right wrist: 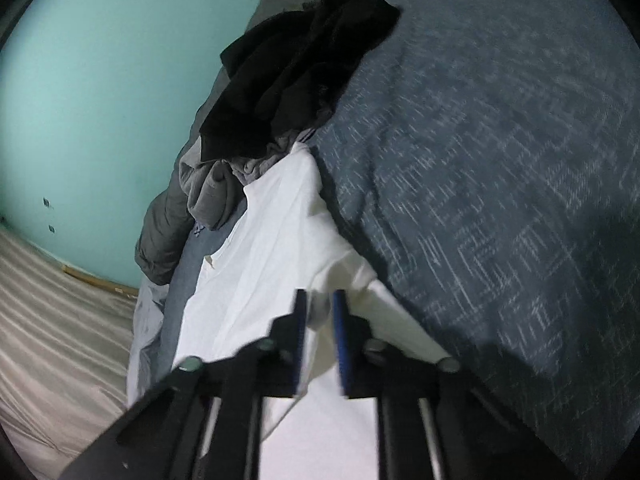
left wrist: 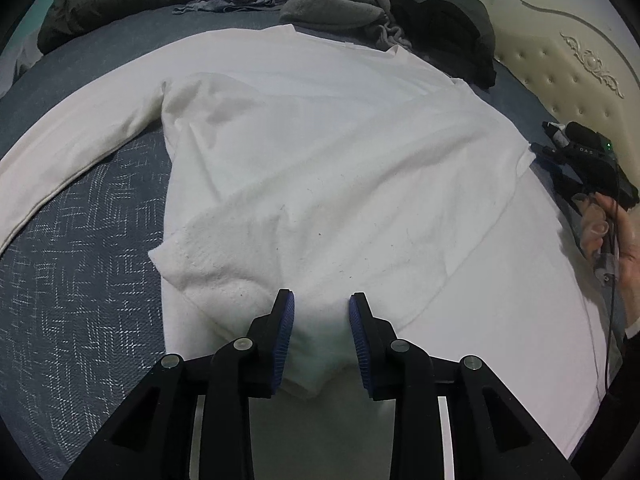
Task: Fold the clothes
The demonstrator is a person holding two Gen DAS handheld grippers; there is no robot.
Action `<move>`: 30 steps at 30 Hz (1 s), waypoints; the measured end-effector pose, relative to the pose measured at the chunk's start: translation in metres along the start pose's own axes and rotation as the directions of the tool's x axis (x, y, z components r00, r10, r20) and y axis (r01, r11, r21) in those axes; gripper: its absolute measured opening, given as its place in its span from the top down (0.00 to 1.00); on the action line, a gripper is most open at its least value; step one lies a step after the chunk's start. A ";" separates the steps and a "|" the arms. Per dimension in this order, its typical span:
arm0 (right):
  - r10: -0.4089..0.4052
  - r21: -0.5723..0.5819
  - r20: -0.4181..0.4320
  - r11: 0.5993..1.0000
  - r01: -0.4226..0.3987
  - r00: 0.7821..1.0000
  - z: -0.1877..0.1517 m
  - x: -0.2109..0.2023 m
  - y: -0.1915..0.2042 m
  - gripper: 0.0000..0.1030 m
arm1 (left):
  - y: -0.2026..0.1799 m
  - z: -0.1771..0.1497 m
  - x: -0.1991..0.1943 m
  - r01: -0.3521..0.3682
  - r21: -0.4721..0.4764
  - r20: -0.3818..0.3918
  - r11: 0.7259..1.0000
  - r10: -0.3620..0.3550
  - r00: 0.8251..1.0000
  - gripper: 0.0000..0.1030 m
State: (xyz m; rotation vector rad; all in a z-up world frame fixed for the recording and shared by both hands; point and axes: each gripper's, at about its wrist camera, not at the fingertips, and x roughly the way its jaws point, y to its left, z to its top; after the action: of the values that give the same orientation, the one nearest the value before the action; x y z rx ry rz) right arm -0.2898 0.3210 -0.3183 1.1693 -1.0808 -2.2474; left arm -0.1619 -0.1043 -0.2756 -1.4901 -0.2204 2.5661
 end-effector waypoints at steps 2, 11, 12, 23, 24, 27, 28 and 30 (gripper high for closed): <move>0.002 0.014 0.010 1.000 -0.002 1.000 -0.001 -0.003 -0.004 0.97 | 0.001 -0.002 -0.002 -0.003 0.003 -0.001 1.000 0.003 1.000 0.70; -0.001 0.101 0.046 0.995 -0.004 0.999 -0.009 -0.022 -0.021 0.97 | 0.003 -0.003 -0.002 0.005 -0.004 0.001 1.000 -0.005 1.000 0.70; 0.001 0.114 0.045 0.993 -0.006 0.999 -0.008 -0.021 -0.025 0.97 | 0.003 -0.003 -0.002 0.006 -0.004 0.000 1.000 -0.006 1.000 0.70; 0.010 0.168 0.068 0.986 -0.021 0.998 -0.006 -0.025 -0.037 0.97 | 0.006 -0.003 -0.003 0.011 -0.007 -0.002 1.000 -0.011 1.000 0.70; 0.015 0.179 0.074 0.983 -0.028 0.997 -0.006 -0.025 -0.039 0.97 | 0.007 -0.003 -0.003 0.013 -0.009 -0.001 1.000 -0.013 1.000 0.70; 0.043 0.199 0.092 0.978 -0.060 0.995 -0.007 -0.027 -0.039 0.97 | 0.007 -0.003 -0.004 0.012 -0.008 -0.001 1.000 -0.012 1.000 0.70; 0.050 0.203 0.097 0.977 -0.069 0.994 -0.007 -0.028 -0.039 0.97 | 0.007 -0.003 -0.004 0.010 -0.008 -0.001 1.000 -0.010 1.000 0.70; 0.065 0.209 0.103 0.974 -0.085 0.993 -0.006 -0.028 -0.038 0.96 | 0.005 -0.003 -0.003 0.009 -0.008 0.000 1.000 -0.009 1.000 0.70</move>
State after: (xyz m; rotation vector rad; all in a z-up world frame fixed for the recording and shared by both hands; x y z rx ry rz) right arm -0.2679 0.3597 -0.3358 1.0899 -1.4102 -2.1910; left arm -0.1579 -0.1102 -0.2756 -1.4889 -0.2369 2.5606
